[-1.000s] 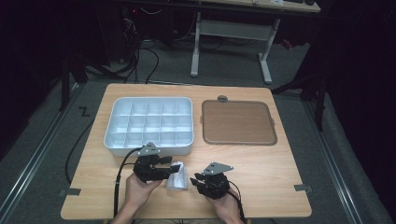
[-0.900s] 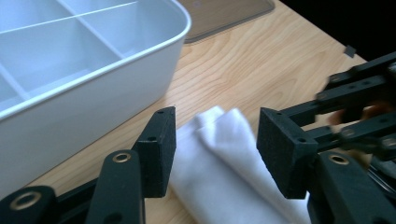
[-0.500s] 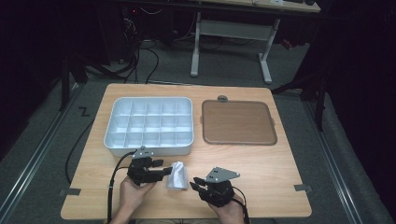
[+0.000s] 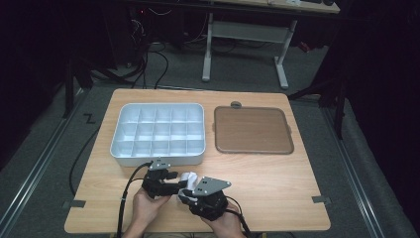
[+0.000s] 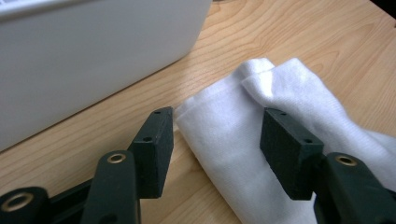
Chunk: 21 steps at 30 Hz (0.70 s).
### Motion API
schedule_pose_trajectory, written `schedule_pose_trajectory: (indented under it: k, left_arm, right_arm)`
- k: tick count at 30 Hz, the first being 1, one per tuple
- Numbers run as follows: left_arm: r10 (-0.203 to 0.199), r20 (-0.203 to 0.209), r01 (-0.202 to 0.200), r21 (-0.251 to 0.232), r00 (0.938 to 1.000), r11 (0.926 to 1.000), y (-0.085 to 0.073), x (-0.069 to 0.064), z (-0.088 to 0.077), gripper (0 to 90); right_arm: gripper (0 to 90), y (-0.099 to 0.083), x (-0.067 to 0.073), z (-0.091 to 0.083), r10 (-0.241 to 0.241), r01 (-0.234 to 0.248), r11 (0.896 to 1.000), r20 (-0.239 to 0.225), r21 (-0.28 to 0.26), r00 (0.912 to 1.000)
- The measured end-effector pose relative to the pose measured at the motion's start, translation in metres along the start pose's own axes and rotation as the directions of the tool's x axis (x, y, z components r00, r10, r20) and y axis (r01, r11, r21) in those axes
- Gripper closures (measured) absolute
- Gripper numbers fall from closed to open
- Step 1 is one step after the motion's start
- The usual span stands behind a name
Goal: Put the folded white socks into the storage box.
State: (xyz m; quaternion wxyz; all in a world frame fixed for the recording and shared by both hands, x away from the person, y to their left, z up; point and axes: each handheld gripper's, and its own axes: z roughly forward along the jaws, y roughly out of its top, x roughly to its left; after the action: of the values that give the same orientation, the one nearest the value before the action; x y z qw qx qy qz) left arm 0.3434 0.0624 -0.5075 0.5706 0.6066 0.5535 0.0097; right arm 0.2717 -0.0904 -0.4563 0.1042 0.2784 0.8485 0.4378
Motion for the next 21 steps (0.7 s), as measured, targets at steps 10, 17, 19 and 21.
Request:
schedule_pose_trajectory:
  k: [10, 17, 19, 21]
  left_arm:
    - [0.025, -0.008, -0.025, 0.015, 0.9996, 0.9996, -0.005, 0.0, 0.003, 48.0]
    - [0.045, -0.012, -0.045, 0.025, 0.9989, 0.9987, -0.007, -0.002, 0.004, 52.9]
    - [0.053, -0.015, -0.053, 0.025, 0.9985, 0.9983, -0.008, -0.002, 0.004, 53.5]
    - [0.057, -0.018, -0.057, 0.023, 0.9982, 0.9981, -0.009, -0.003, 0.004, 53.6]
  right_arm:
    - [77.1, -0.012, -0.014, 0.011, 0.021, -0.024, 0.999, 0.066, 0.041, 0.9976]
    - [77.1, -0.026, -0.031, 0.006, 0.055, -0.063, 0.996, 0.123, 0.057, 0.9909]
    - [77.0, -0.03, -0.036, 0.006, 0.07, -0.08, 0.995, 0.14, 0.062, 0.9877]
    - [77.1, -0.034, -0.04, 0.006, 0.079, -0.091, 0.993, 0.149, 0.071, 0.9857]
